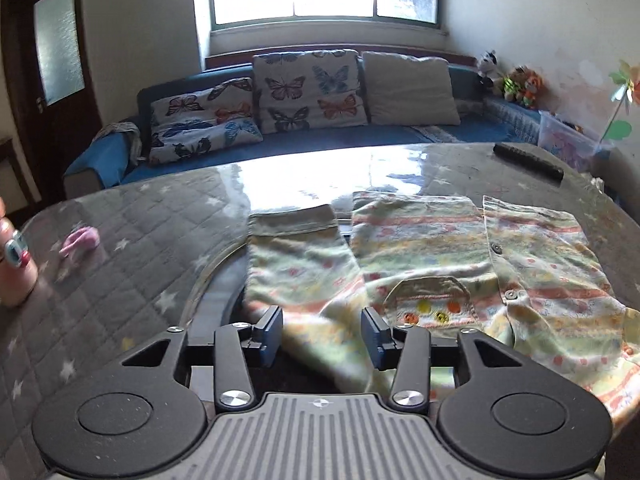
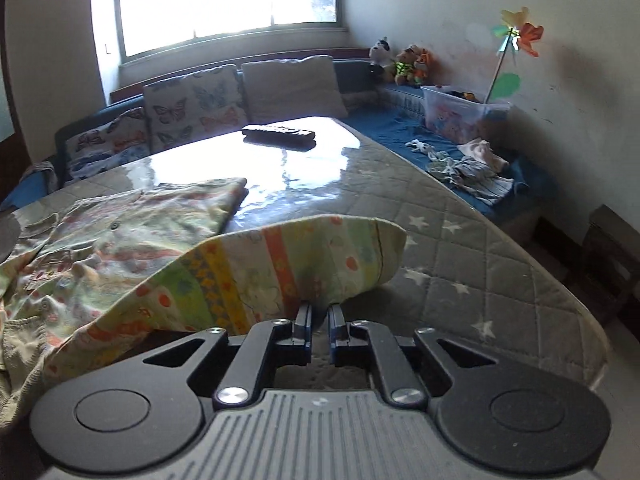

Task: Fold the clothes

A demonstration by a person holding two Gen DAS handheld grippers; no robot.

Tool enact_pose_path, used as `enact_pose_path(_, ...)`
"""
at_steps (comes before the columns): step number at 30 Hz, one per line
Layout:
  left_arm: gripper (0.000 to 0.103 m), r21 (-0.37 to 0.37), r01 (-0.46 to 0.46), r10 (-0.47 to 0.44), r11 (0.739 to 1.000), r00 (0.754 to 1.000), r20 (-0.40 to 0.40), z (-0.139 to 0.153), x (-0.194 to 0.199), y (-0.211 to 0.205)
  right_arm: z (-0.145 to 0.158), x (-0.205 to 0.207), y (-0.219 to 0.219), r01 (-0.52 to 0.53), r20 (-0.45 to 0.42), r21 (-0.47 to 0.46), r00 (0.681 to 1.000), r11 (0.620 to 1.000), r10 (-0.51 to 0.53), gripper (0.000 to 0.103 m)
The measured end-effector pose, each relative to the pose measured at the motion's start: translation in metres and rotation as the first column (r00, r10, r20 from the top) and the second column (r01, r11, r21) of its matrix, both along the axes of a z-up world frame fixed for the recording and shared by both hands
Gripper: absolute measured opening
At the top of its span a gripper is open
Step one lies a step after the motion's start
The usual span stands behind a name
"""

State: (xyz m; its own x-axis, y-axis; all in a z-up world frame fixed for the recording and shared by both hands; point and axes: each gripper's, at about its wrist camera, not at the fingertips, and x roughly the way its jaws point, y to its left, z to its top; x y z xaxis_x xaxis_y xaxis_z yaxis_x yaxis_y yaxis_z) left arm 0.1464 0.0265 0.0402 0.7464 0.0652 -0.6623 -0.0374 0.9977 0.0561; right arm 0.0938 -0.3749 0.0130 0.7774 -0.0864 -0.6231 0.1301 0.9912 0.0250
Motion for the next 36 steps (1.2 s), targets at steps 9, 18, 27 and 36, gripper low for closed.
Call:
enact_pose_path(9,0.025,0.090,0.014,-0.004,0.996,0.995,-0.103,-0.039,0.032,-0.009,0.027,0.006,0.002,-0.020,0.108,-0.035,0.994,0.999,0.024,0.030)
enact_pose_path(18,0.003,0.072,-0.044,0.048,0.996,0.998,-0.049,-0.025,-0.004,0.008,-0.001,0.036,0.046,-0.225,-0.028,-0.086,0.974,0.971,0.223,0.036)
enact_pose_path(27,0.002,0.001,-0.126,0.126,0.992,0.992,-0.033,-0.027,-0.053,0.029,-0.027,-0.016,0.013,-0.109,-0.154,-0.068,0.983,0.992,0.098,0.042)
enact_pose_path(36,0.002,-0.048,-0.162,0.159,0.986,0.986,-0.053,-0.029,-0.091,0.039,-0.005,-0.006,0.008,-0.104,-0.028,-0.025,0.994,0.994,0.103,0.043)
